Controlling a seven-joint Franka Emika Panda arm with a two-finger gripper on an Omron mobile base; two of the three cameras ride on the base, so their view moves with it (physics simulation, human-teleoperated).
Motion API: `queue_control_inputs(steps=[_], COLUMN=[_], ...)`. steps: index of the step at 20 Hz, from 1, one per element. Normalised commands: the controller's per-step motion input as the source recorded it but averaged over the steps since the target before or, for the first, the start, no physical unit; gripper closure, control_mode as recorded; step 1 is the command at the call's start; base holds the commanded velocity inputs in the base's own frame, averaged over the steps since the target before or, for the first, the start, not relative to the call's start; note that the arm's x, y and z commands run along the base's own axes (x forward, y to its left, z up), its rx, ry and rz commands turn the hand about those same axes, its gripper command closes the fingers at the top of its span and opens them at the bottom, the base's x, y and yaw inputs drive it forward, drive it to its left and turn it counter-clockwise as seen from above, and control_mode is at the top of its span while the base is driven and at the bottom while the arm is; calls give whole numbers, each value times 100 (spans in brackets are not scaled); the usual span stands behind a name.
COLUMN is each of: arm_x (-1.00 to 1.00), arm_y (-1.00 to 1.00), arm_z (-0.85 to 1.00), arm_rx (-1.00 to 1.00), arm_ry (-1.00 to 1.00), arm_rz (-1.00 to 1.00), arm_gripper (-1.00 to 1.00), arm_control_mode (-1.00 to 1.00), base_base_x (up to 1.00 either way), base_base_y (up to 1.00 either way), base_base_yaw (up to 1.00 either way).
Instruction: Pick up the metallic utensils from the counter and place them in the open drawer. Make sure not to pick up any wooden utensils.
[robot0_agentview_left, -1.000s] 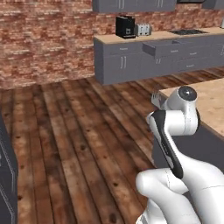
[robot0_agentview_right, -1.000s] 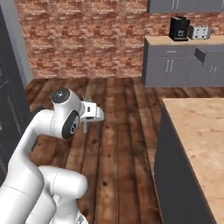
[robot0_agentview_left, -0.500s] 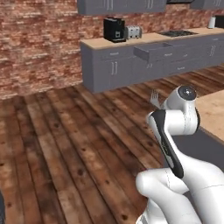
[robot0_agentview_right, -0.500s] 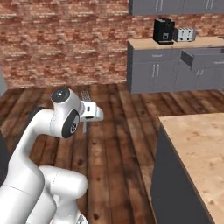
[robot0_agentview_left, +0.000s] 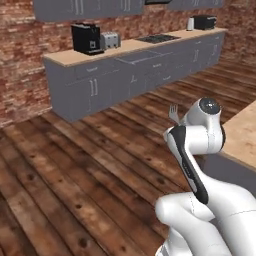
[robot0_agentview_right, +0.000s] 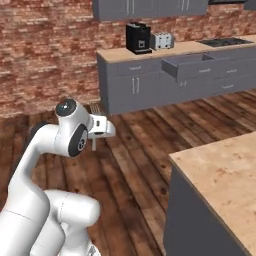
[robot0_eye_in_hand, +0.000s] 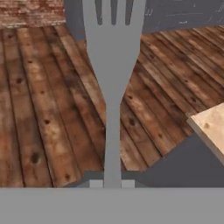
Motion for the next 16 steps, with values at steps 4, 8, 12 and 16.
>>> queue_control_inputs(steps=[4, 8, 12, 16], arm_x=[0, 0, 0, 0], arm_y=[0, 0, 0, 0], arm_z=[0, 0, 0, 0], arm_rx=[0, 0, 0, 0], arm_ry=[0, 0, 0, 0], arm_rz=[0, 0, 0, 0], arm_gripper=[100, 100, 100, 100], arm_control_mode=[100, 100, 100, 100], base_base_x=[100, 100, 100, 100], base_base_y=[70, 100, 100, 100], base_base_yaw=[-49, -42, -36, -36])
